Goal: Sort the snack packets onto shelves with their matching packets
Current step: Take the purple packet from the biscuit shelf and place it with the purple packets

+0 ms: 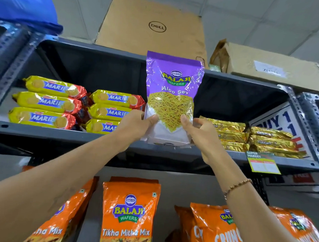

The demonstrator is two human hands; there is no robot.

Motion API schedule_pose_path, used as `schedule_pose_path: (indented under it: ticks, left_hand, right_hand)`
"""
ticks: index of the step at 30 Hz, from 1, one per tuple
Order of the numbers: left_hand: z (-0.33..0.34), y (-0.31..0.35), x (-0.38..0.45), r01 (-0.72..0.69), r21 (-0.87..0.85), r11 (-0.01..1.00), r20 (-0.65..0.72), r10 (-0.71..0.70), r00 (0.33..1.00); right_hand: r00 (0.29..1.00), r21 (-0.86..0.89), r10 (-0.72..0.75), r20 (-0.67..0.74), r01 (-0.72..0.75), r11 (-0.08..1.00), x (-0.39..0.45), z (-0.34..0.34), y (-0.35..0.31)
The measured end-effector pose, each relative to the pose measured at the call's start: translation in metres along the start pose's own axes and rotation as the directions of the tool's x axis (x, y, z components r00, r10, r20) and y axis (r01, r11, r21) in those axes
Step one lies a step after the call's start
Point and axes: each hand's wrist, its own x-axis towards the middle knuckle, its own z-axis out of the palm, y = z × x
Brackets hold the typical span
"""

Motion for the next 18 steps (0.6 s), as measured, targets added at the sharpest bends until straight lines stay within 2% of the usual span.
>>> schedule_pose_path:
  ticks: [3,7,14,18]
  left_hand:
    - [-0.021,0.004,-0.039,0.007,-0.014,1.000,0.049,-0.006,0.999]
    - [-0.046,-0.005,-0.098,-0.012,0.048,0.999,0.146,0.005,0.989]
    - [-0.053,-0.036,-0.216,0.145,-0.031,0.989,0.298,-0.129,0.946]
    - [-0.041,-0.059,-0.280,0.261,-0.099,0.960,0.363,-0.209,0.908]
  right_hand:
    - [0.996,-0.004,0.076,0.039,-0.076,0.997,-0.032,0.001,-0.012]
    - [0.971,0.030,0.155,0.184,-0.163,0.986,-0.091,0.001,-0.017]
    - [0.905,0.041,0.297,0.304,-0.324,0.945,-0.203,-0.004,0.001]
    - [0.867,0.071,0.406,0.290,-0.442,0.894,-0.267,-0.007,0.029]
